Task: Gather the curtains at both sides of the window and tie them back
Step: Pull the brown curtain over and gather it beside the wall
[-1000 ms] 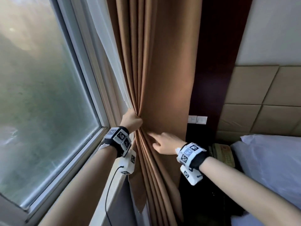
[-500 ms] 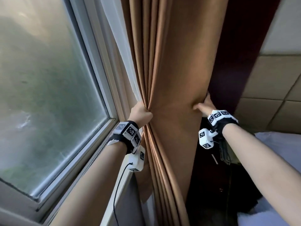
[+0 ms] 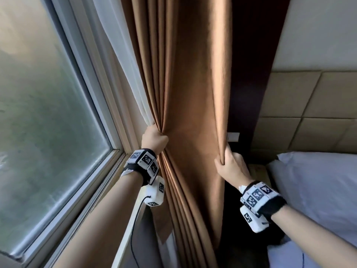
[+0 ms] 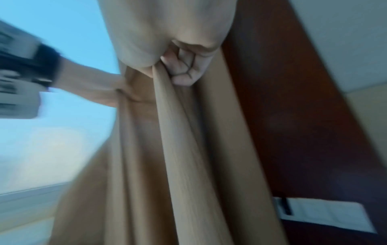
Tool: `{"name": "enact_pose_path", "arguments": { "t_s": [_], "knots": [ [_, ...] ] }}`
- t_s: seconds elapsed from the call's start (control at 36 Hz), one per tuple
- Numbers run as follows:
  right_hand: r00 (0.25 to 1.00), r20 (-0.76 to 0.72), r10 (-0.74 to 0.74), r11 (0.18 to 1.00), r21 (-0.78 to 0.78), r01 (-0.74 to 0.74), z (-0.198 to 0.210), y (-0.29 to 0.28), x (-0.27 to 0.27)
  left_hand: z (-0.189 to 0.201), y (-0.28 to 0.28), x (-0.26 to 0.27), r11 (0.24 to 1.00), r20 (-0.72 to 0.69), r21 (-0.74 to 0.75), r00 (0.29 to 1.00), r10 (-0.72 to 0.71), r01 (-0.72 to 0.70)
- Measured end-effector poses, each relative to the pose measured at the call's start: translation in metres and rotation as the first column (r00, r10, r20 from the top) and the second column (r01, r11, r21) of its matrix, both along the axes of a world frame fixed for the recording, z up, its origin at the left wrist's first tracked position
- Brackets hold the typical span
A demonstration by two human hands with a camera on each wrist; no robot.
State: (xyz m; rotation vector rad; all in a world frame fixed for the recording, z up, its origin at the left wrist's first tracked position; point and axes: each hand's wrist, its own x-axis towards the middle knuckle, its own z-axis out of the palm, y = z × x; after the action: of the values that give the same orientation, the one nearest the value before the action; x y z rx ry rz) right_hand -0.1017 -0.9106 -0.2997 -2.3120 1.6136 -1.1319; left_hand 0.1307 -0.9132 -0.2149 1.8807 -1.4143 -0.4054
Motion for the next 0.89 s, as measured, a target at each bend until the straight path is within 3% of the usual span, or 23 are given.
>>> {"name": "enact_pose_path", "arguments": {
  "t_s": [0.08,0.25,0.42,0.5,0.56,0.61,0.67,0.78,0.89],
  "knots": [
    [0.988,-0.128,0.086,0.995,-0.046,-0.093,-0.003,0.019,0.021,0.003,0.002,-0.010,1.000,0.007,0.015,1.000,-0.005,0.005],
    [0.938,-0.299,0.178,0.984,0.086,-0.159,0.001,0.024,0.074,0.007,0.007,-0.020,0.993,-0.036,0.094,0.997,-0.061,0.064],
    [0.862,-0.431,0.266,0.960,0.202,-0.195,0.019,0.022,0.104,0.013,0.003,-0.013,0.929,-0.256,0.257,0.946,-0.200,0.266],
    [0.844,-0.463,0.271,0.959,0.202,-0.197,0.020,0.021,0.106,0.013,0.004,-0.007,0.922,-0.399,0.195,0.886,-0.237,0.335],
    [0.831,-0.454,0.321,0.940,0.257,-0.222,0.019,0.017,0.108,0.008,0.005,-0.009,0.967,-0.307,0.125,0.936,-0.173,0.220],
    [0.816,-0.427,0.390,0.909,0.317,-0.269,0.015,0.009,0.109,0.002,0.006,-0.011,0.998,-0.095,0.058,0.995,-0.020,0.025],
    [0.801,-0.390,0.455,0.875,0.363,-0.320,0.012,0.002,0.106,0.000,0.006,-0.007,0.999,0.015,0.003,0.999,0.052,-0.052],
    [0.811,-0.300,0.503,0.836,0.405,-0.369,0.003,-0.022,0.086,0.003,0.001,0.014,0.998,0.081,0.022,0.995,0.050,-0.052],
    [0.878,-0.244,0.412,0.850,0.449,-0.274,-0.019,-0.066,0.058,0.001,-0.005,0.037,0.993,0.077,0.017,0.990,0.116,-0.117]
  ]
}}
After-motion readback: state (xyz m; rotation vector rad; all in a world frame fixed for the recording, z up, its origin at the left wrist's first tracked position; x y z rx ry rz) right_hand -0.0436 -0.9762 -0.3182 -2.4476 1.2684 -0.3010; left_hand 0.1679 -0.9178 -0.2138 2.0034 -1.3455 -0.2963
